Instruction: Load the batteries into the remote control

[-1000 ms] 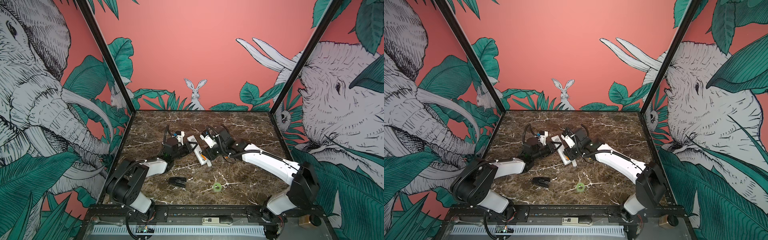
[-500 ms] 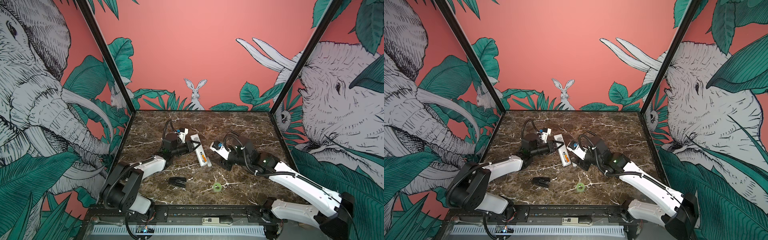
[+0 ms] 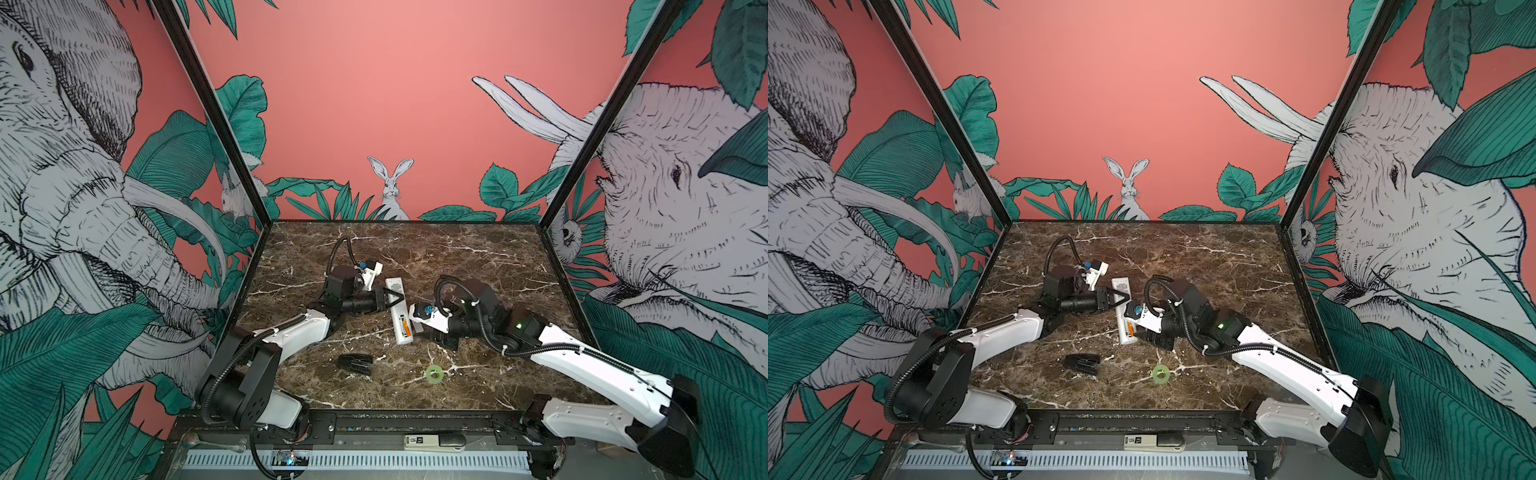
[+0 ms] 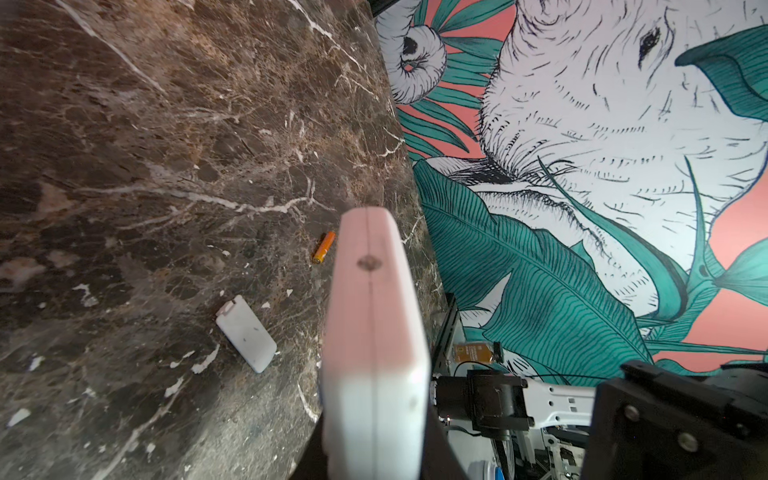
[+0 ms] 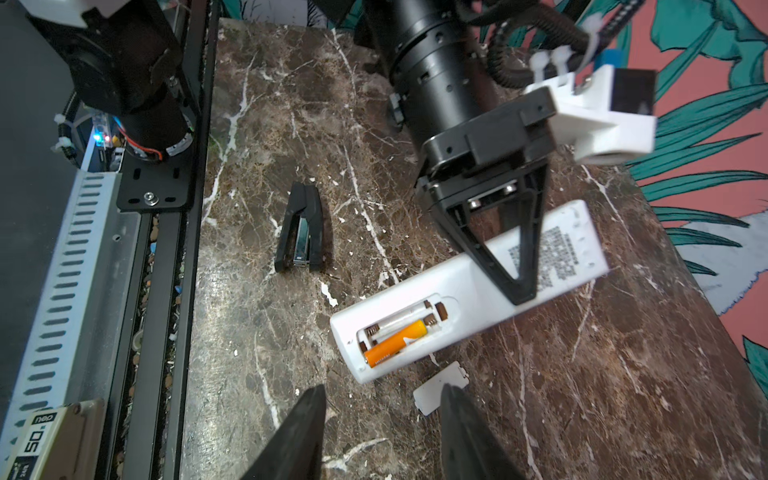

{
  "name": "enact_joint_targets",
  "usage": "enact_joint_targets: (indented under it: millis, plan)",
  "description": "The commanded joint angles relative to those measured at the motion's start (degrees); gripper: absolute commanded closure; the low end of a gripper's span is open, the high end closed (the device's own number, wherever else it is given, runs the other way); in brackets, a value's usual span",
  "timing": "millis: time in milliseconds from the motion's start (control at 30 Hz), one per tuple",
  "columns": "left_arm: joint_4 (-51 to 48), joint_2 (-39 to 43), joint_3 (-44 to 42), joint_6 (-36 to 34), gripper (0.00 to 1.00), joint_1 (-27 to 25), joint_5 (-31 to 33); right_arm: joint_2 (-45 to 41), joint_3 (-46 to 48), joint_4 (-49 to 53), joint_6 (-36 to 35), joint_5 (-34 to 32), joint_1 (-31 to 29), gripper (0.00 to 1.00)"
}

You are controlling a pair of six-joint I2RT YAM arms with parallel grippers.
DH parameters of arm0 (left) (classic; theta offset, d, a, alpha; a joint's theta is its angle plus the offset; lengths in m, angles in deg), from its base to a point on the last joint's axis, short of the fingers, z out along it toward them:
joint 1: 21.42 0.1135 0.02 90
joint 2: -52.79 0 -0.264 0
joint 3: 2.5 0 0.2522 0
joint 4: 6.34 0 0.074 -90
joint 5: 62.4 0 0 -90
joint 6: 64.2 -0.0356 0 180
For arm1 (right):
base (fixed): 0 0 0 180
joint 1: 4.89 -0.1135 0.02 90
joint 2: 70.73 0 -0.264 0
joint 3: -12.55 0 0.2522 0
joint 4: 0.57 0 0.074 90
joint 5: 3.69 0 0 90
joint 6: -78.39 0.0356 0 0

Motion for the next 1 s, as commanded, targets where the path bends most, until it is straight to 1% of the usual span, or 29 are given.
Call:
enact_joint_targets:
  millis: [0, 167, 433, 967]
  plan:
    - [-2.6, 3.0, 1.7, -2.5, 1.0, 0.5, -3.6, 2.0, -2.0, 1.6, -3.9, -1.6, -1.8, 0.53]
    - [-3.8, 4.2, 1.6, -3.3, 1.0, 0.9, -4.2, 4.4, -2.9, 2.9, -5.1, -3.9, -3.6, 0.55]
    - [-3.5, 4.6, 1.0, -3.4, 1.0, 0.9, -4.9, 6.8, -3.7, 2.0, -6.2, -6.0, -5.2, 0.6]
    - [-3.1, 5.3, 0.7, -2.7, 1.0, 0.9, -4.9, 9.4, -3.8, 0.2, -7.1, -7.7, -6.0, 0.66]
